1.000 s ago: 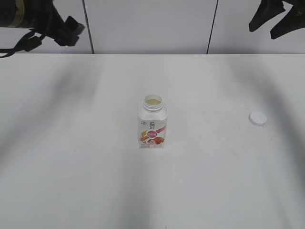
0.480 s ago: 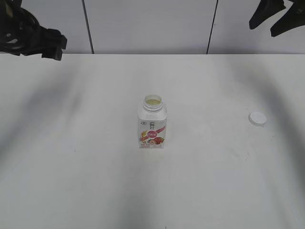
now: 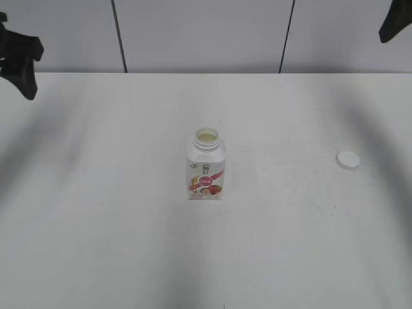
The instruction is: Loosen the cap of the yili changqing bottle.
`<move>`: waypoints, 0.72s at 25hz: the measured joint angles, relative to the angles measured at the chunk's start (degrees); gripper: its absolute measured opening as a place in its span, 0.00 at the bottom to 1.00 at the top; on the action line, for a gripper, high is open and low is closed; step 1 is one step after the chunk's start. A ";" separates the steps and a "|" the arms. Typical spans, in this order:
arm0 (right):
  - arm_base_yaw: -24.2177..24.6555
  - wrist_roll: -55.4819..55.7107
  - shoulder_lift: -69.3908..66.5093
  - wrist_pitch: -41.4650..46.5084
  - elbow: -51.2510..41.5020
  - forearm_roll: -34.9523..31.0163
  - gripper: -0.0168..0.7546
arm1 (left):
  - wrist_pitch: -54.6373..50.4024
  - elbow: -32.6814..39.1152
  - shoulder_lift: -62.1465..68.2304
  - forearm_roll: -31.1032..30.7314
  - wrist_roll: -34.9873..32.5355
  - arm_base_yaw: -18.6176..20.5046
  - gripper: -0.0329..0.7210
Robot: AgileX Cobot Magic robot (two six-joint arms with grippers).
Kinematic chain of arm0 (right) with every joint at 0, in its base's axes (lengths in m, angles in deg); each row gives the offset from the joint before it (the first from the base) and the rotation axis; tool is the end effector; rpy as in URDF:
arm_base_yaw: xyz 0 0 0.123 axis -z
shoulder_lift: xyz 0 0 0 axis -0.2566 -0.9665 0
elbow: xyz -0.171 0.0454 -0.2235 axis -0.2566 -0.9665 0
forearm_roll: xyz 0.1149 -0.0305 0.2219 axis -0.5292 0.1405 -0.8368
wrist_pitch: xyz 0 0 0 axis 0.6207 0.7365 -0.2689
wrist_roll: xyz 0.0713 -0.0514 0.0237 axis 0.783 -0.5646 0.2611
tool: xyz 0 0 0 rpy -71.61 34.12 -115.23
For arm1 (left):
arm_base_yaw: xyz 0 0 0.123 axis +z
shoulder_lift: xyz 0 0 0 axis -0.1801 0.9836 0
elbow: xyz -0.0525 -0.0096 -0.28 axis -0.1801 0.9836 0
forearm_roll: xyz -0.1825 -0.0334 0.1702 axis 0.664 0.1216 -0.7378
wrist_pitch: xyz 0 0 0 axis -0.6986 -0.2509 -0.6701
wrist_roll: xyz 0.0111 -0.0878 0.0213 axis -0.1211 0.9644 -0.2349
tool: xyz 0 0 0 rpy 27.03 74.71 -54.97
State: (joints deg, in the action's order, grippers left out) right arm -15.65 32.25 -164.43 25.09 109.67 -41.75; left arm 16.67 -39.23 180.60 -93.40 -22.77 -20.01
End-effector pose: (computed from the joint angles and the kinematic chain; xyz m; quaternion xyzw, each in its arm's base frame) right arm 0.3945 0.0237 0.3345 -0.0411 0.9746 0.0971 0.1975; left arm 0.3362 -0.0425 0.3009 -0.0059 0.9814 0.0487 0.1857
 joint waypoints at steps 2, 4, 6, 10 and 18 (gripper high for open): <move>0.00 0.20 3.23 0.00 -3.88 0.42 0.63 | -4.69 -0.07 -0.53 0.06 -1.10 0.89 0.80; 0.00 0.66 6.85 0.00 -9.28 0.55 0.63 | -7.41 -0.07 -1.37 0.37 -1.66 1.07 0.80; 0.00 0.80 10.28 0.00 -14.84 0.55 0.63 | -8.29 -0.07 -2.57 1.45 -1.92 1.13 0.80; 0.00 0.89 18.60 0.00 -26.62 0.97 0.63 | -8.19 3.34 -7.49 2.97 -2.42 1.13 0.79; 0.00 0.89 38.56 0.16 -44.97 5.39 0.63 | -8.58 20.82 -27.12 3.48 -2.42 1.13 0.79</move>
State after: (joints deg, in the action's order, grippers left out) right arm -15.65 33.15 -125.86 25.25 64.70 -36.36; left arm 8.09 -18.42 153.48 -89.93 -25.19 -18.88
